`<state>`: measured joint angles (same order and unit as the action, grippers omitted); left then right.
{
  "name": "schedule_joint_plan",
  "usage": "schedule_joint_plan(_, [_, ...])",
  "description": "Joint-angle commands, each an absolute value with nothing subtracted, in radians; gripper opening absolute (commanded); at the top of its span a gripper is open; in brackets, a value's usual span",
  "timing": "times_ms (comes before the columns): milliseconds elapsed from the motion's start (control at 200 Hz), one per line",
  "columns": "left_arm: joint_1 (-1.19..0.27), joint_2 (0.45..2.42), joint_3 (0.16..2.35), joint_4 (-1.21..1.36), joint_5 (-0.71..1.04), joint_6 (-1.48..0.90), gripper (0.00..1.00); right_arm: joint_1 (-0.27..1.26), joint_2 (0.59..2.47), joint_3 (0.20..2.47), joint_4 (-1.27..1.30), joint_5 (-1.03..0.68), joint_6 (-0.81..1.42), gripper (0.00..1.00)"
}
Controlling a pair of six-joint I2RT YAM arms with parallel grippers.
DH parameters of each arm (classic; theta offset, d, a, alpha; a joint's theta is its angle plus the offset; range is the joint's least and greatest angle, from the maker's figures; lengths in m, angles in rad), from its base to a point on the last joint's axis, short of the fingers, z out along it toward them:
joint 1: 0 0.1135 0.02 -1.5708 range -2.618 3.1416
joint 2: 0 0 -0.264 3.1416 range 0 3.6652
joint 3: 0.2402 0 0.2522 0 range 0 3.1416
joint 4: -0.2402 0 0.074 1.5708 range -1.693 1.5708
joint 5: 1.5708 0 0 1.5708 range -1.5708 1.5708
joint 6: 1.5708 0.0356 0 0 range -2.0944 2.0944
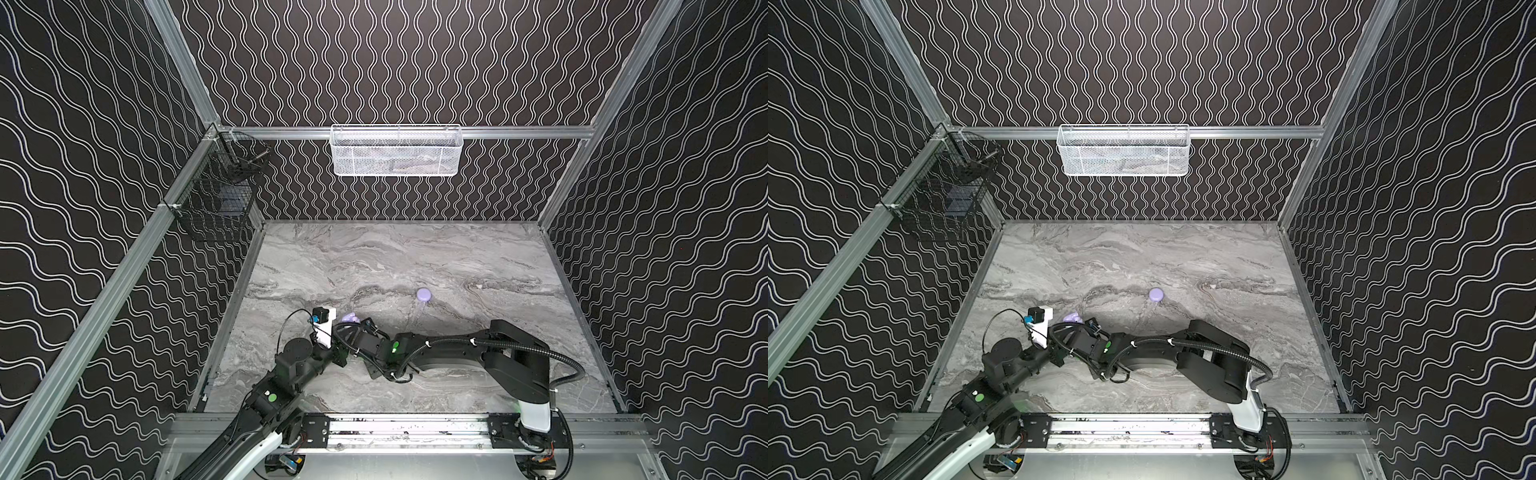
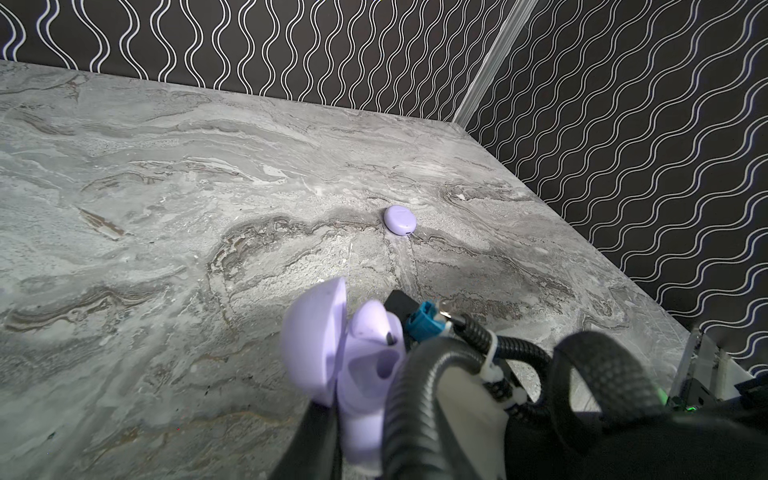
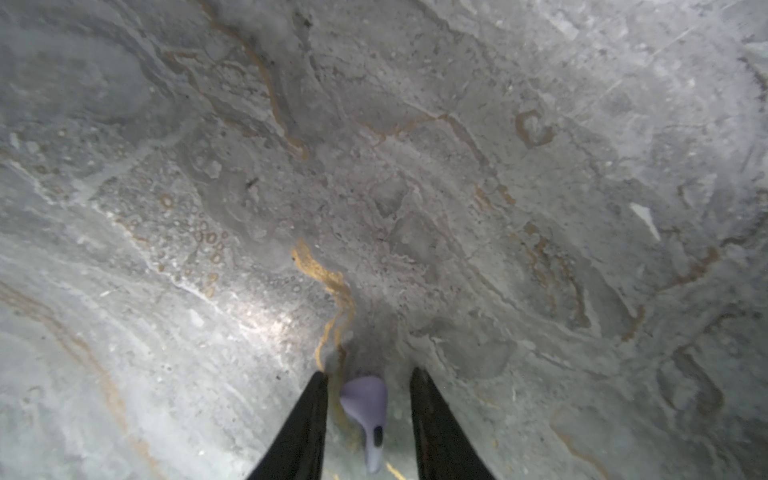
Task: Insert the wireless bluetooth earbuds into the charging case
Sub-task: 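Lower the open right gripper around the lavender earbud on the table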
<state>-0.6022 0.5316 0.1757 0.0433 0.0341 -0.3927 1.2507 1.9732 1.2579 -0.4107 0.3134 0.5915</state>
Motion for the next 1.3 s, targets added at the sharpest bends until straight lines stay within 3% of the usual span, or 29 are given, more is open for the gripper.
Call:
schedule_joint_plan(0, [-0.600, 0.531, 0.179, 0.083, 0.033, -0.399, 0.15, 1.253, 1.981, 1.270, -0.451, 0.313, 0.588, 0.34])
schedule_joint_plan(1296, [-0.598, 0.554, 0.179, 0.094, 0.040, -0.398, 0.16, 1.253, 1.994, 1.281, -0.488, 0.318, 0.599, 0.24])
